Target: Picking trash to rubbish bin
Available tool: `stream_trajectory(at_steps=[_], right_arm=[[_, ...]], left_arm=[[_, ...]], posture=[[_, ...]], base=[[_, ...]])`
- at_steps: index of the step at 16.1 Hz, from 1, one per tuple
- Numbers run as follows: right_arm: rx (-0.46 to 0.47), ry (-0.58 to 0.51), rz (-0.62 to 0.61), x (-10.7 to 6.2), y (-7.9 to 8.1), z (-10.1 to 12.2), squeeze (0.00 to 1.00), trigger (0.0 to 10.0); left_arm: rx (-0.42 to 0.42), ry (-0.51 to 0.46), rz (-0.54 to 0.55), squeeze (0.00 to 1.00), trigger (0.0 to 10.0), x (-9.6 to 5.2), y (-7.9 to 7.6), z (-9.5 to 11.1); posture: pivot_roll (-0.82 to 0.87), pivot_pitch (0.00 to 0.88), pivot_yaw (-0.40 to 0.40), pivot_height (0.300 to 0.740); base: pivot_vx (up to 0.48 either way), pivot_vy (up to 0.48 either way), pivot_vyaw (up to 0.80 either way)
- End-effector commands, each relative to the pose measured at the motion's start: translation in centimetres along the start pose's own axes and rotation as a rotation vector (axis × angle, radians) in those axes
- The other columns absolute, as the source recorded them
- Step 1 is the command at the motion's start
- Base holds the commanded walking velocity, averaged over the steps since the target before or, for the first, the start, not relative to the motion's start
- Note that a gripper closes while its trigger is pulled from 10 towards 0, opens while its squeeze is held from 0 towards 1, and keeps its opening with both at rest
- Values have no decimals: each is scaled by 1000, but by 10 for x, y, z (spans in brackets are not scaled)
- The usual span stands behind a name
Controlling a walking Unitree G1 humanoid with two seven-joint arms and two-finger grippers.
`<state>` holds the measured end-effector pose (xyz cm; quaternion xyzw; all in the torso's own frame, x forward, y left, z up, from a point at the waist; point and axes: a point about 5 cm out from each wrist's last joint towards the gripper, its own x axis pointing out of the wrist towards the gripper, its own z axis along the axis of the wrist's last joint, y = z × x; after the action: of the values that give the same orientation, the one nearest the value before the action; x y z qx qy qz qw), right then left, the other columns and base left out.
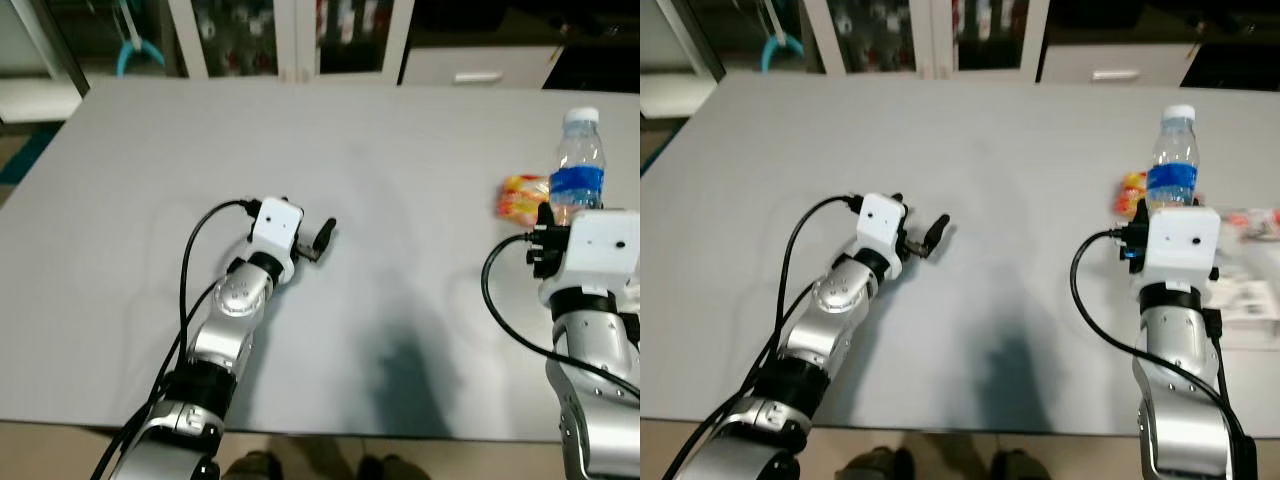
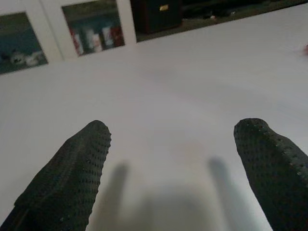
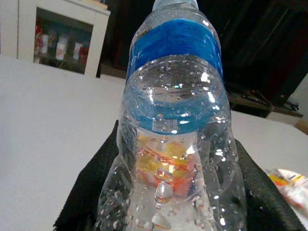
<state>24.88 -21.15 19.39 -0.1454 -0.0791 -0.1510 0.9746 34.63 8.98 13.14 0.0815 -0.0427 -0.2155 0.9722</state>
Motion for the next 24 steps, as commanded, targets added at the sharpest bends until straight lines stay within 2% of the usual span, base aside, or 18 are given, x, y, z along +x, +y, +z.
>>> stream_trajectory(at_steps=[1, 8, 16, 24], right_arm=[[-11, -12, -18, -2, -3, 4, 0, 10000], [-32, -28, -9, 1, 2, 8, 0, 10000], [-86, -75, -7, 9, -3, 21, 0, 10000], [-96, -97, -2, 11, -2, 28, 0, 10000]], left_arm=[[-2, -10, -21, 0, 10000, 4, -5, 3], [2, -2, -20, 0, 10000, 3, -4, 0], [3, 6, -16, 0, 10000, 3, -5, -3], [11, 13, -5, 0, 10000, 4, -4, -4]], posture=[[99, 102, 3, 740], [102, 99, 4, 740], [96, 95, -3, 740], [92, 98, -1, 740]], base=[[0, -480, 0], [0, -480, 0], [0, -480, 0], [0, -480, 0]])
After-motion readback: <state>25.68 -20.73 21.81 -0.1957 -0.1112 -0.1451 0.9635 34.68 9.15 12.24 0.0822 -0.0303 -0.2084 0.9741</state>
